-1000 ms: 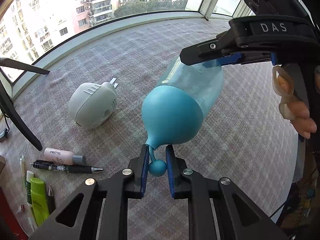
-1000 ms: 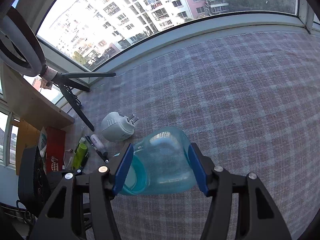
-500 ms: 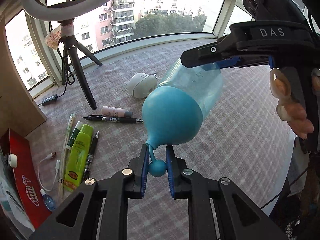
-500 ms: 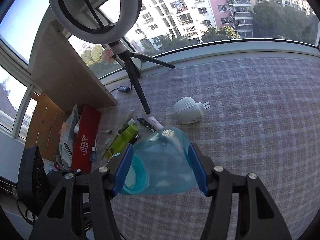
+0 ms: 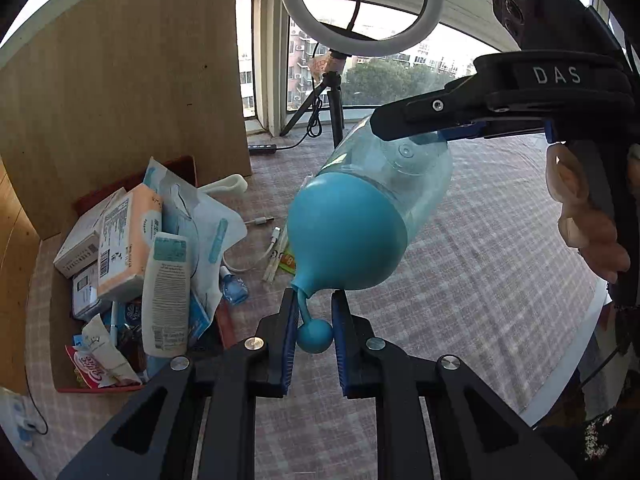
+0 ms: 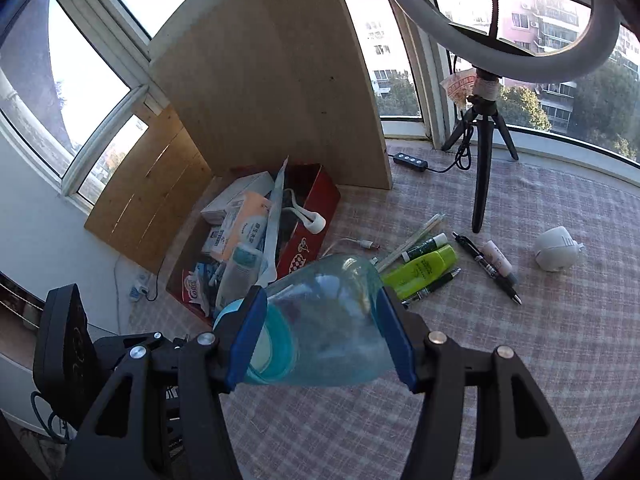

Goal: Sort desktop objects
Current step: 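Carry the baby bottle to the red box and open the left gripper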

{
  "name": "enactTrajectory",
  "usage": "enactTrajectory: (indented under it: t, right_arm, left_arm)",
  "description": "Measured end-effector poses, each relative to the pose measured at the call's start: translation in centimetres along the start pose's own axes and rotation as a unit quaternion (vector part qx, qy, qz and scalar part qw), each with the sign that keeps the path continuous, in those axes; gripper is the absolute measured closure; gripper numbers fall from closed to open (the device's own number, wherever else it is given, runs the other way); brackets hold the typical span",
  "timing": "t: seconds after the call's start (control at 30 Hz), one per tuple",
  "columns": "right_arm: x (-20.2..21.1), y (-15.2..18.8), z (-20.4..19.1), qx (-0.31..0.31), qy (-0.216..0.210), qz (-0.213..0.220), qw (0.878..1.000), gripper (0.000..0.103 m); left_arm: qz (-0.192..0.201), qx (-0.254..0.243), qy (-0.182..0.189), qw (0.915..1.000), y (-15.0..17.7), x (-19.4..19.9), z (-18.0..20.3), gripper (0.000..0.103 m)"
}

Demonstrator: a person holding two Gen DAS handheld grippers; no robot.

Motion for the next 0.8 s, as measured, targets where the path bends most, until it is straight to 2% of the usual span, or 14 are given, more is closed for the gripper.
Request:
enactTrajectory:
  t: [0.2,0.43,0.63,0.8]
  right_arm:
    - [-4.2,-1.5,-9.3,0.049,-0.022,-0.012,0.999,0.047]
    - [-9.3,-3.5,-17.5,0.087,-0.039,-0.028,0.995,0.047]
    - [-13.1,-5.7,-21.6,0.11,-0.039,-0.044,0.992,0.047]
    - [-16.0,-7.3,-22.6,0.117,-0.043,-0.06,0.99,0.047]
  left_arm:
    - [0.011,0.044,-0.037,0.9983,2.3,3.5,-7.7,0.088]
    - [0.014,0.086,-0.074,0.9935,4.9,5.9,-15.7,0.088]
    - [0.022,0.116,-0.084,0.9894,5.9,6.8,-20.2,0.088]
    - [0.024,0.136,-0.087,0.9866,6.1,6.4,-22.8,0.088]
Point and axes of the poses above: each gripper's, at about its wrist camera, not at the fingertips, and x roughly against the way its jaws point, z to its right, y to its underside, the point moved 9 cm from there along -x, roughly the way its jaws point, and after that the axes turned 5 degrees about -z, right-handed, at the moved point
